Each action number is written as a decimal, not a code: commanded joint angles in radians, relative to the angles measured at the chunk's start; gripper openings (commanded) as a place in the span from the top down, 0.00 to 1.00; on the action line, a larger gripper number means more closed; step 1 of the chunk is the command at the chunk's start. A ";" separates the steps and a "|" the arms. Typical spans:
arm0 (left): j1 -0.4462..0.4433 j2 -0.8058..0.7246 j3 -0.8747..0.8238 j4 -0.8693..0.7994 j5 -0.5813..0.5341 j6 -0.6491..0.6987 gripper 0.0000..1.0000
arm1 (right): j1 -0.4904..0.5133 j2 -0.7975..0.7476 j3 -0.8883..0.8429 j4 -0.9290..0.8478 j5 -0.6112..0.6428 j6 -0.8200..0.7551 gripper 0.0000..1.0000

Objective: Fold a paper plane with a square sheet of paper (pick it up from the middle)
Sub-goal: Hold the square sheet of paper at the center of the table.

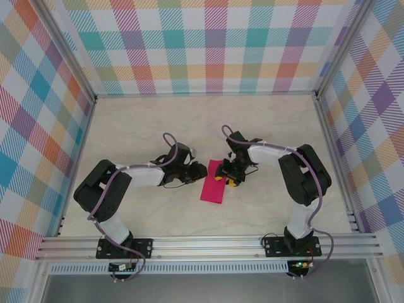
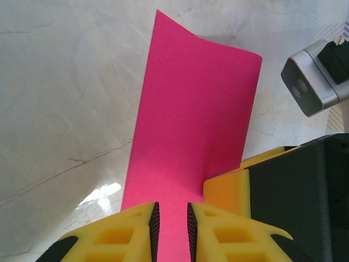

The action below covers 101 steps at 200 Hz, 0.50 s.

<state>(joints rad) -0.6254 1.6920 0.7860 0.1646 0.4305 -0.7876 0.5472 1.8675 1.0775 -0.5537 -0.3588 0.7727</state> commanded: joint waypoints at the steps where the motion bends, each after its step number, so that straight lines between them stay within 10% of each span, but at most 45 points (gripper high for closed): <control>1: -0.010 0.018 0.031 0.016 0.027 0.020 0.78 | 0.012 0.137 -0.074 -0.022 0.184 -0.030 0.49; 101: -0.020 0.062 0.049 0.021 0.066 0.018 0.81 | 0.011 0.161 -0.058 -0.038 0.191 -0.009 0.48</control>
<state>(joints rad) -0.6346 1.7355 0.8146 0.1707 0.4706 -0.7876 0.5472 1.8809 1.0954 -0.5743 -0.3573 0.7734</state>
